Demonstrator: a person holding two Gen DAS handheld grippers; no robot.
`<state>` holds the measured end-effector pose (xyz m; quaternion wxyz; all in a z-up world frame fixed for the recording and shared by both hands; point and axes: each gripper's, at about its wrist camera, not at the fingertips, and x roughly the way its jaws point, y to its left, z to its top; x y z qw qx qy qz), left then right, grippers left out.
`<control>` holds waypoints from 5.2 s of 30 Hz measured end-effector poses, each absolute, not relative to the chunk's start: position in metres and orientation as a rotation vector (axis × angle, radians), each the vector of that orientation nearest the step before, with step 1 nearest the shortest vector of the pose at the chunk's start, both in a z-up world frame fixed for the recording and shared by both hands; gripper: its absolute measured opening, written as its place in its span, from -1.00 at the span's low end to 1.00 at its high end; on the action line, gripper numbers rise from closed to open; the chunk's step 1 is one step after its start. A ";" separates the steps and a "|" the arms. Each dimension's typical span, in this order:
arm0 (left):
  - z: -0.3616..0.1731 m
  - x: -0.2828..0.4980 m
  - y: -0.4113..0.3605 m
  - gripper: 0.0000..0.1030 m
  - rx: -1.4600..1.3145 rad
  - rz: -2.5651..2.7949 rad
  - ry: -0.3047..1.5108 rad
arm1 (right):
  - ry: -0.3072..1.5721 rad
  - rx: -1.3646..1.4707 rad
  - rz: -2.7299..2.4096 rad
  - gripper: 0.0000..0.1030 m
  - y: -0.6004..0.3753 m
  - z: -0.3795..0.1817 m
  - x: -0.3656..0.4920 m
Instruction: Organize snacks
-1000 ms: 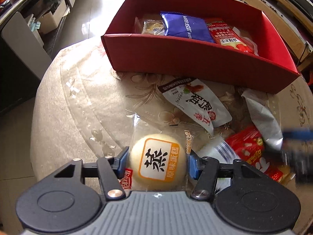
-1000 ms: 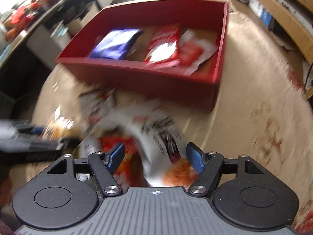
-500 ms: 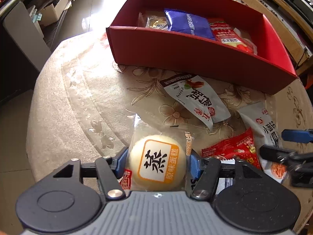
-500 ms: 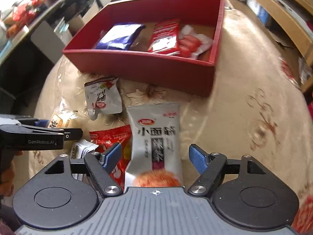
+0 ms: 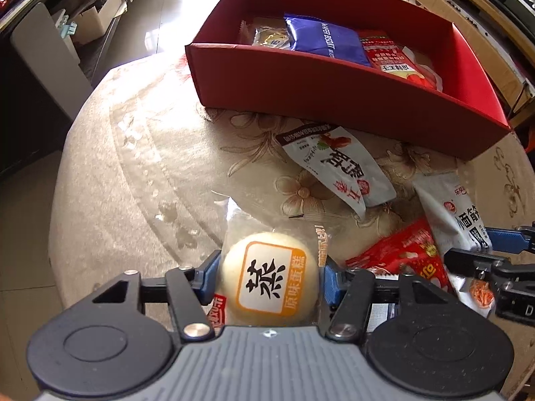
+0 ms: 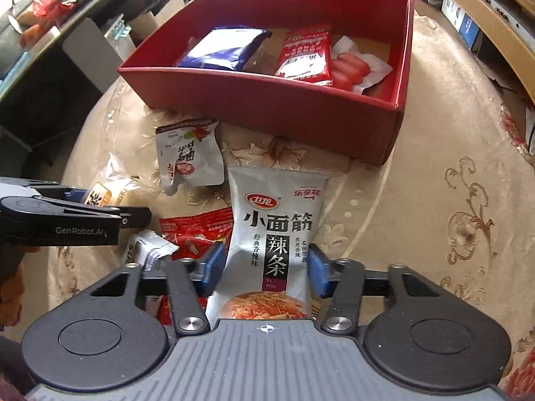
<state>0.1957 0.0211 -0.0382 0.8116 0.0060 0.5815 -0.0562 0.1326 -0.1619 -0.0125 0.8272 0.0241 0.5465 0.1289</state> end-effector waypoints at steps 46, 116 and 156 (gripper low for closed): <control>-0.028 0.170 0.018 0.01 0.030 -0.097 1.191 | 1.100 -0.062 0.188 0.01 -0.171 -0.003 0.099; 0.072 0.230 -0.054 0.00 0.028 -0.110 0.866 | 0.769 0.017 0.062 0.00 -0.176 0.076 0.148; 0.013 0.322 -0.057 -0.04 0.040 -0.033 0.908 | 0.820 0.038 0.077 -0.07 -0.171 0.027 0.233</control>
